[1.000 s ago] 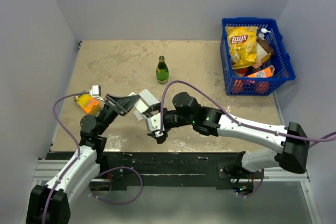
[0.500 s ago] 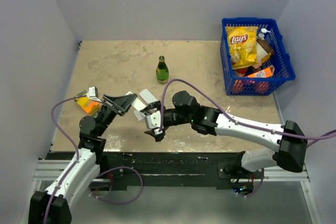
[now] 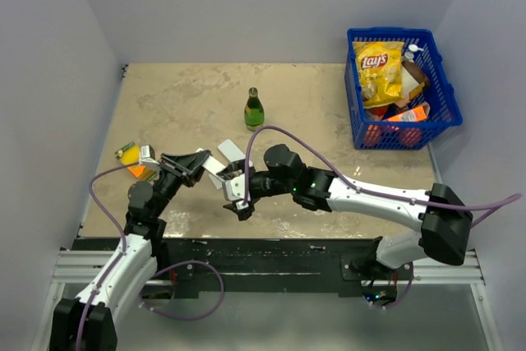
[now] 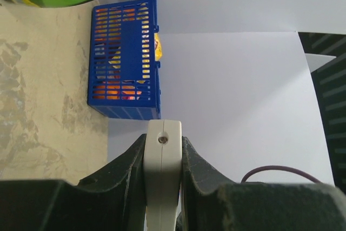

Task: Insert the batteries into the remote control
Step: Load the battery into the remote control.

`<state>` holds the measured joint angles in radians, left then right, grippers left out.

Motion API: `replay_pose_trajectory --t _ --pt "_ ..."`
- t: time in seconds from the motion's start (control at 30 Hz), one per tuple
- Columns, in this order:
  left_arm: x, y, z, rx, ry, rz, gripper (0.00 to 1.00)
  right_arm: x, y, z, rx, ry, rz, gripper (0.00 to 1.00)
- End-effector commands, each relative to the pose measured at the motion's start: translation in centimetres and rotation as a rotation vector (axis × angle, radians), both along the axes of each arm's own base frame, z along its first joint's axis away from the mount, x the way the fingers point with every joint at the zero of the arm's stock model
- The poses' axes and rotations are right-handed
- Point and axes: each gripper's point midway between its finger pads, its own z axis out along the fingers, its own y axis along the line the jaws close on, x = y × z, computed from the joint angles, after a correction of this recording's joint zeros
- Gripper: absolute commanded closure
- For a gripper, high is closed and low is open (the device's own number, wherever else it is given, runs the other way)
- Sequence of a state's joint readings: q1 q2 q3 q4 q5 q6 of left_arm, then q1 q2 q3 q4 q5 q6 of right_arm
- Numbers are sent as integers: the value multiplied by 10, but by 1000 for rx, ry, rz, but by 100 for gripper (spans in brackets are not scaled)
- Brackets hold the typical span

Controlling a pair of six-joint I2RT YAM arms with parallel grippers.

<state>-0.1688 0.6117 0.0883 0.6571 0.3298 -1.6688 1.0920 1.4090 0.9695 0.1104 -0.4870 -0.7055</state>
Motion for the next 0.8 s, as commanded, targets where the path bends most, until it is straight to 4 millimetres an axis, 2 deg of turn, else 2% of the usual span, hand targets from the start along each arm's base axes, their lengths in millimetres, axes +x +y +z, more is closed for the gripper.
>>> replay_pose_trajectory --t 0.0,0.17,0.33,0.37,0.43,0.47,0.57,0.6,0.63,0.67,0.7,0.73,0.77 --pt "2 33 76 -252 -165 106 100 -35 -49 -107 -363 274 -20 17" --pt "4 39 81 -246 -177 122 100 -31 -51 -114 -387 271 -46 15" --pt "4 40 89 -229 -203 122 100 -27 -55 -132 -456 288 -78 12" --pt "3 38 94 -217 -220 117 100 -27 -55 -133 -457 287 -80 12" --pt "7 33 92 -144 -224 110 100 -29 -52 -129 -443 297 -69 12" --pt "6 27 97 -108 -244 84 100 -29 -49 -124 -426 295 -65 12" --pt "9 21 91 22 -267 82 100 -26 -38 -94 -333 272 -59 11" --pt "11 21 87 113 -294 101 100 -24 -32 -81 -296 260 -58 11" --pt "17 20 71 175 -239 104 100 -21 -30 -63 -249 249 -72 10" --pt "17 19 72 225 -251 102 100 -16 -24 -48 -199 233 -84 9" --pt "19 21 66 324 -285 124 100 -11 -18 -29 -152 215 -92 9" --pt "22 22 53 379 -249 126 100 -8 -15 -15 -116 217 -112 8" --pt "23 22 51 422 -253 126 100 -4 -12 5 -62 195 -123 7"
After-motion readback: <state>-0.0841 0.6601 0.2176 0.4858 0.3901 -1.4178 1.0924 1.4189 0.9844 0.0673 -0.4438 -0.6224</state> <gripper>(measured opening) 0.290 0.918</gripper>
